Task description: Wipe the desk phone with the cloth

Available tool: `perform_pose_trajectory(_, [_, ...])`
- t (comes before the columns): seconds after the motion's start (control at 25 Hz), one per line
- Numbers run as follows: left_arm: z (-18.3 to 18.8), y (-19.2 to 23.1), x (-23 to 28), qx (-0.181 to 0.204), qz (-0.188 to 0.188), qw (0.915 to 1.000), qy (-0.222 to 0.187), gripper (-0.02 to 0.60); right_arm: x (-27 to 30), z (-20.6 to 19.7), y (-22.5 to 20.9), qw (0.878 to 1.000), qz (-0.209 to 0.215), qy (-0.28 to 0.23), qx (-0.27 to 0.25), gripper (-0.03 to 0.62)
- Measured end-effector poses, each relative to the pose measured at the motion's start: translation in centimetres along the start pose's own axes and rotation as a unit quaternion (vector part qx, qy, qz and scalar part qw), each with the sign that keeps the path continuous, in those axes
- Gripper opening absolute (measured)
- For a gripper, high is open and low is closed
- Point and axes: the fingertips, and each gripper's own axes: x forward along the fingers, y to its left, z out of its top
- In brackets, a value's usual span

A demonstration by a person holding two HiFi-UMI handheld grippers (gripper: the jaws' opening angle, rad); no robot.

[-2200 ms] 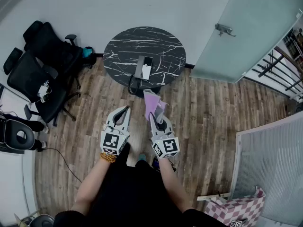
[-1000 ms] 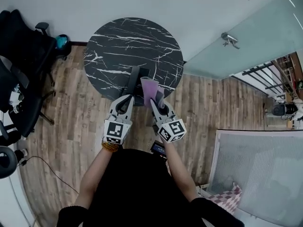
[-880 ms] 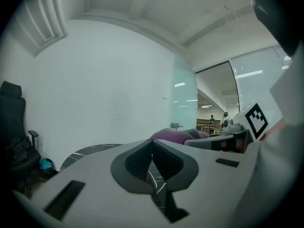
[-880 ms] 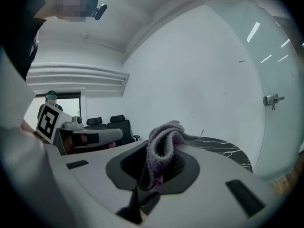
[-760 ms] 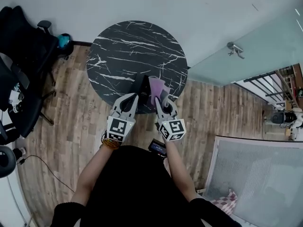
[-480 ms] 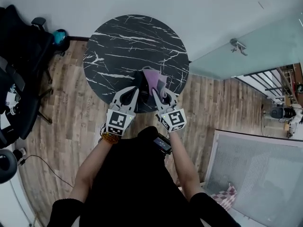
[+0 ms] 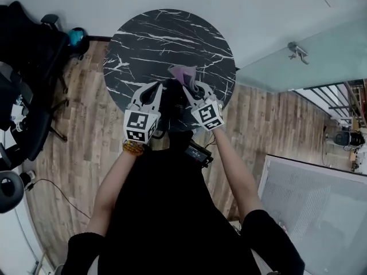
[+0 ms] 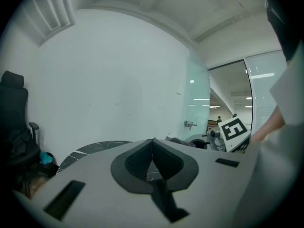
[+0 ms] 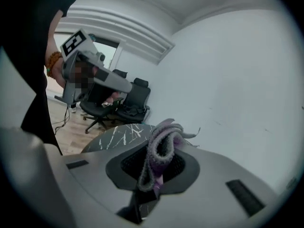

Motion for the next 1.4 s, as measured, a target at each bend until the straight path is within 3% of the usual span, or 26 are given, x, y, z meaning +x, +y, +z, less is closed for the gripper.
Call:
perform_pose_trajectory(0.4, [-2.5,-0.7,0.2,0.025,-0.012,0.9987,0.044,0.014,5.7,-4.9,0.1,0.995,0.017,0.062,-0.077,0.055])
perform_pose_trajectory(0.8, [-4.5,0.3,-1.1,0.038,-0.02,0.9961,0.077,0.014,9.0,-10.2,5.3,0.983,0.119,0.136,-0.018,0.055])
perform_pose_trajectory(1.08, [-4.2,0.6,-0.6,0.042,-0.024,0.996,0.076,0.014,9.5,-11.5,6.3,0.972,0.154,0.178,0.019,0.055])
perform_pose_trajectory(1.2, [-4.2,0.7,-0.2,0.041,-0.027,0.996,0.075,0.014,9.7,-11.5,6.1,0.967,0.159,0.188,0.059,0.055])
perform_pose_trajectory(1.4, [-4.3,0.6,-0.2,0.039,-0.032,0.9958,0.076,0.014,9.6,-11.5,6.2,0.965,0.157,0.196,0.081,0.055])
